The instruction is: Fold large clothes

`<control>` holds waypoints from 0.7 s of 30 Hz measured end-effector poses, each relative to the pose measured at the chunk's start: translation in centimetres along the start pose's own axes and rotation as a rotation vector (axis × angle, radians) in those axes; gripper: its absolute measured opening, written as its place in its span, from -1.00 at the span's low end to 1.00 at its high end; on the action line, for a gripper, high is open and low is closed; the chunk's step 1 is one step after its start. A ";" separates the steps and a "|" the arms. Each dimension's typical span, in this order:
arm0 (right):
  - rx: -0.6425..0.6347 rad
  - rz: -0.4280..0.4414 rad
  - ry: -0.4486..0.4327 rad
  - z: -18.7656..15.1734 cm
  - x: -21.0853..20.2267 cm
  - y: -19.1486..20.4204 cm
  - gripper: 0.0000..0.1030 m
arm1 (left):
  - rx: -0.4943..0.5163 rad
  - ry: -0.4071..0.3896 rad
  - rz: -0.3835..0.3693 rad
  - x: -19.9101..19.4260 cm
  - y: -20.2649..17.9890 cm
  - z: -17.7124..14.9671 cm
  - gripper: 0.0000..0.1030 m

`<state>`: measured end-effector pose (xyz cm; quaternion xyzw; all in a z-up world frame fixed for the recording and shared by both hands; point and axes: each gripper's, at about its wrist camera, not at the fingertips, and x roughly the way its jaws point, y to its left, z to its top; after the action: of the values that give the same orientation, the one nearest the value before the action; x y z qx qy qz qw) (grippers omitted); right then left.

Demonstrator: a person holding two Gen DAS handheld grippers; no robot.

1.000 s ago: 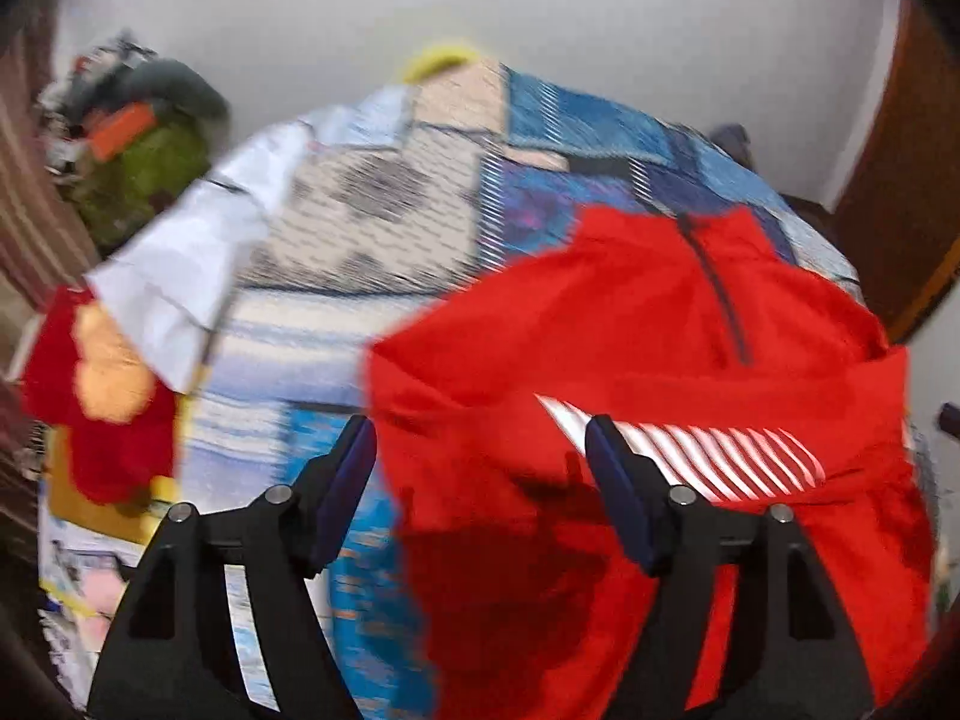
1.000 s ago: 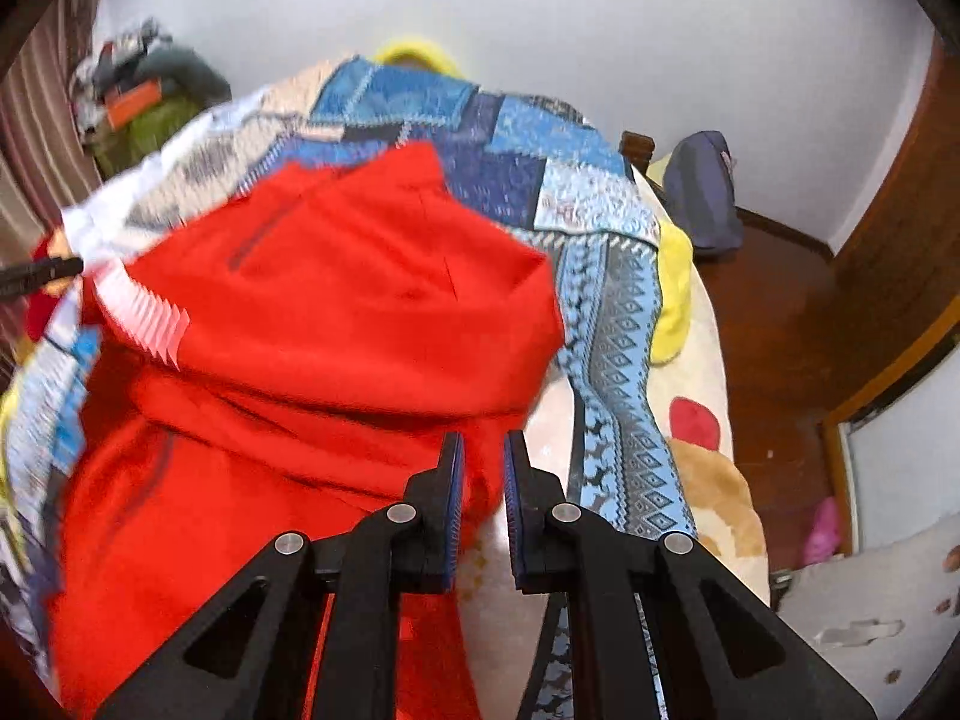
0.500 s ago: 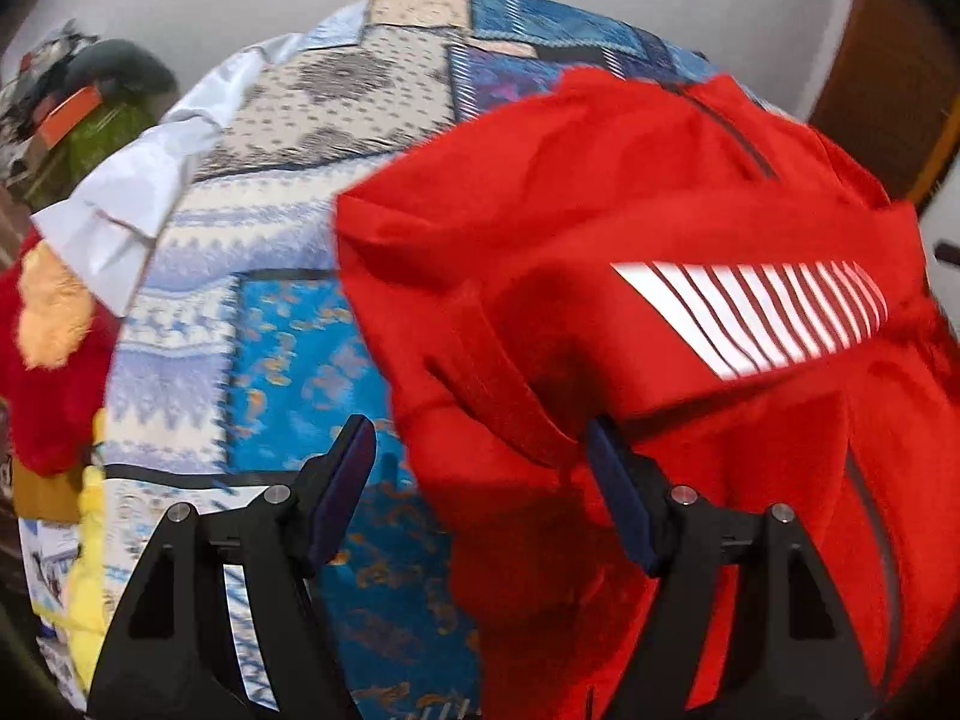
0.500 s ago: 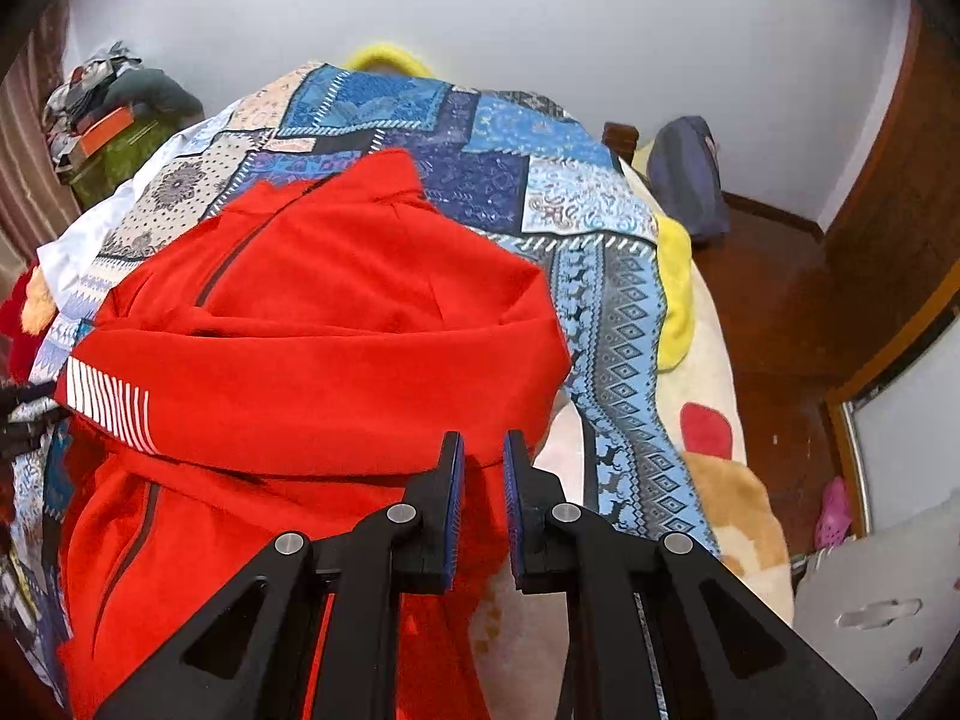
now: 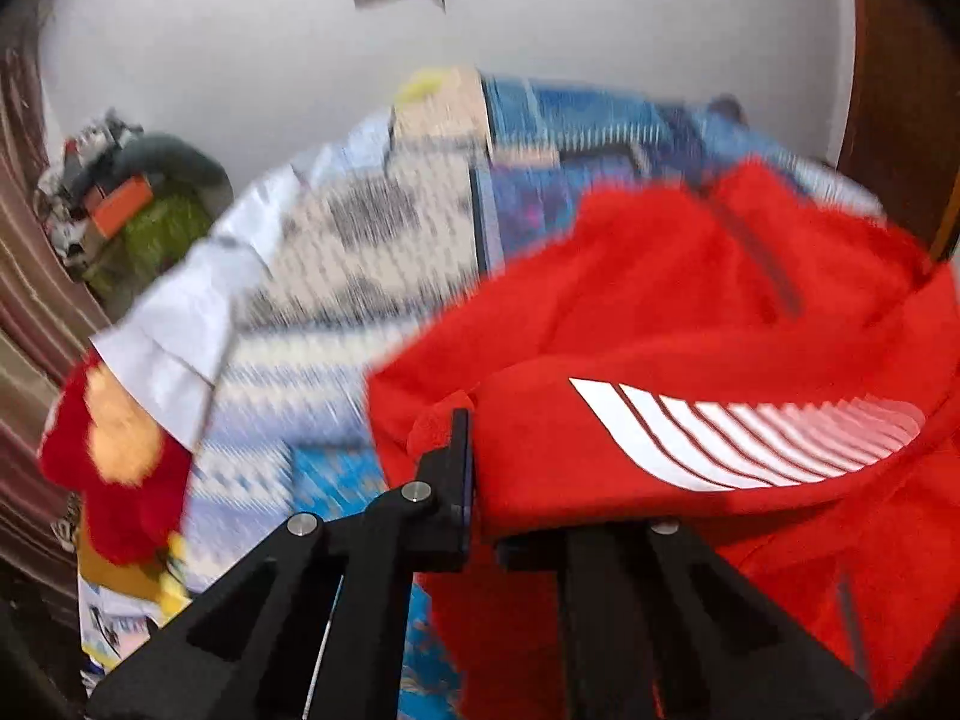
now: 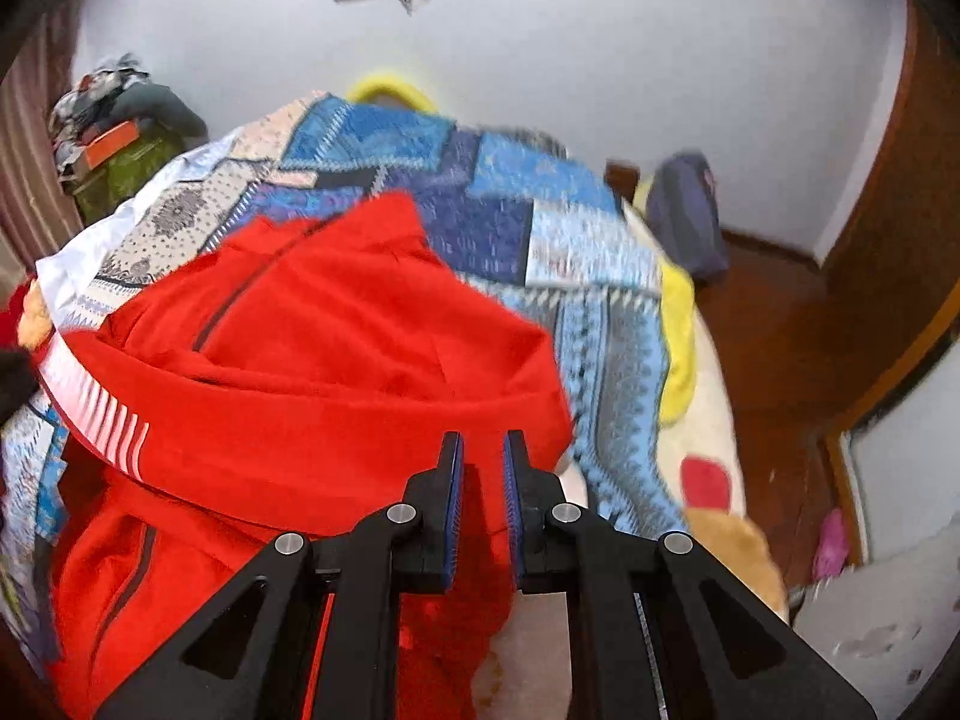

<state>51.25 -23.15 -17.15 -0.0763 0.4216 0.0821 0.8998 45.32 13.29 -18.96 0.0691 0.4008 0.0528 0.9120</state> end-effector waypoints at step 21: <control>-0.237 -0.238 0.093 -2.6 8.0 2.6 -0.84 | -0.183 0.433 -0.104 10.2 5.3 -4.0 -0.20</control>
<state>53.76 -20.52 -25.12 -0.2347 0.4381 0.0205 0.8675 49.06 20.40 -28.15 -0.0476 0.5835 0.0553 0.8089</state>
